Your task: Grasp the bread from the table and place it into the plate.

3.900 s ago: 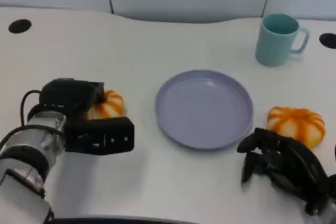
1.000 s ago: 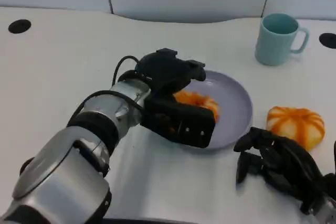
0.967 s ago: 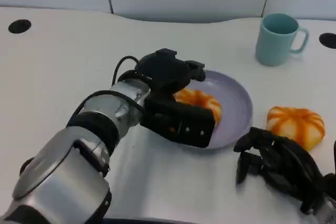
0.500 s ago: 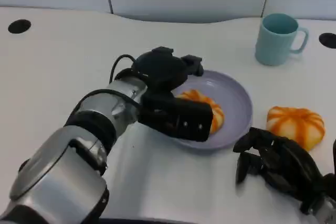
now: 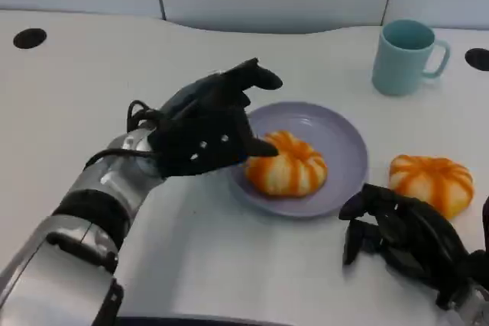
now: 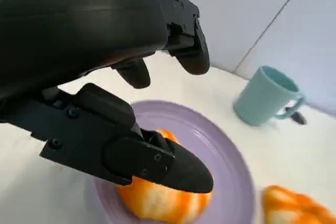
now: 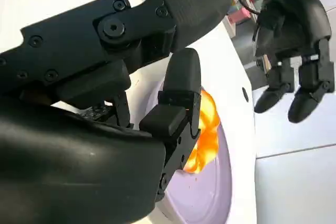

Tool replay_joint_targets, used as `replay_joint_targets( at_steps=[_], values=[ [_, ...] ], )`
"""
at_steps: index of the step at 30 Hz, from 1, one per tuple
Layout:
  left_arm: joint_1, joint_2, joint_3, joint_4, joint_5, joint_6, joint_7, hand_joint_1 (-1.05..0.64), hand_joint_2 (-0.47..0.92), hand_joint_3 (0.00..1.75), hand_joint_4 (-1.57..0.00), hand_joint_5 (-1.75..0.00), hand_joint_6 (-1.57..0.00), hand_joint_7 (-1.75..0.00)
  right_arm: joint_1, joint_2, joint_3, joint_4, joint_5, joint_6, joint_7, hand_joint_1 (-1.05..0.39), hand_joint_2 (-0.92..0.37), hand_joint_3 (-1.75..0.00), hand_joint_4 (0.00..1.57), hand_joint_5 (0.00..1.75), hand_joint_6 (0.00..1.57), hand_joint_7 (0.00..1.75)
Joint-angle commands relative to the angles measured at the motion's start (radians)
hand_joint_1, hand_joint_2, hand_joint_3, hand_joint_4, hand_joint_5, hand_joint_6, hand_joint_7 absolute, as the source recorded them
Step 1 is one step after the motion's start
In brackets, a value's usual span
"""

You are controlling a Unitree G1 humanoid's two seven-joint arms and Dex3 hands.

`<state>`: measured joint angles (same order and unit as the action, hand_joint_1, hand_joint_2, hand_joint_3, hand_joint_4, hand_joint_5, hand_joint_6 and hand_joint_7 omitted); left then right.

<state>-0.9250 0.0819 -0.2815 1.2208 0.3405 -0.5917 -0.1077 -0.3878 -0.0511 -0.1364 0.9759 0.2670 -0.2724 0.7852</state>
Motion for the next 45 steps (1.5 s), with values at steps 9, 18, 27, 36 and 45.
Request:
replay_joint_targets(
  at_steps=[9,18,27,36,45],
  values=[
    [0.186,-0.020,0.286,-0.166,-0.412,0.043,-0.382,-0.92,0.92,0.10,-0.13,-0.97,-0.34,-0.43,0.033,-0.014,0.009,0.030,-0.027,0.030,-0.024,-0.51,-0.92,-0.08,0.62,1.70,0.72,1.10],
    [0.363,-0.038,0.383,-0.375,-0.610,0.164,-0.543,-0.83,0.92,0.06,-0.31,-0.86,-0.46,-0.29,0.025,-0.016,0.002,0.047,-0.024,0.026,-0.022,-0.50,-0.92,-0.07,0.63,1.70,0.74,1.08],
    [0.549,-0.045,0.429,-0.563,-0.691,0.191,-0.561,-0.75,0.92,0.10,-0.43,-0.91,-0.54,-0.28,0.020,-0.015,0.001,0.072,-0.036,-0.009,-0.029,-0.50,-0.92,-0.07,0.64,1.68,0.75,1.06],
    [0.710,-0.059,0.452,-0.726,-0.742,0.257,-0.541,-0.68,0.92,0.12,-0.48,-1.12,-0.64,-0.30,0.031,-0.019,0.007,0.049,-0.042,-0.018,-0.029,-0.49,-0.92,-0.08,0.64,1.61,0.76,1.03],
    [0.831,-0.081,0.462,-0.813,-0.772,0.294,-0.545,-0.70,0.92,0.09,-0.47,-1.32,-0.65,-0.51,0.045,-0.017,0.010,0.024,-0.034,0.002,-0.031,-0.50,-0.92,-0.10,0.65,1.64,0.75,1.05]
  ],
)
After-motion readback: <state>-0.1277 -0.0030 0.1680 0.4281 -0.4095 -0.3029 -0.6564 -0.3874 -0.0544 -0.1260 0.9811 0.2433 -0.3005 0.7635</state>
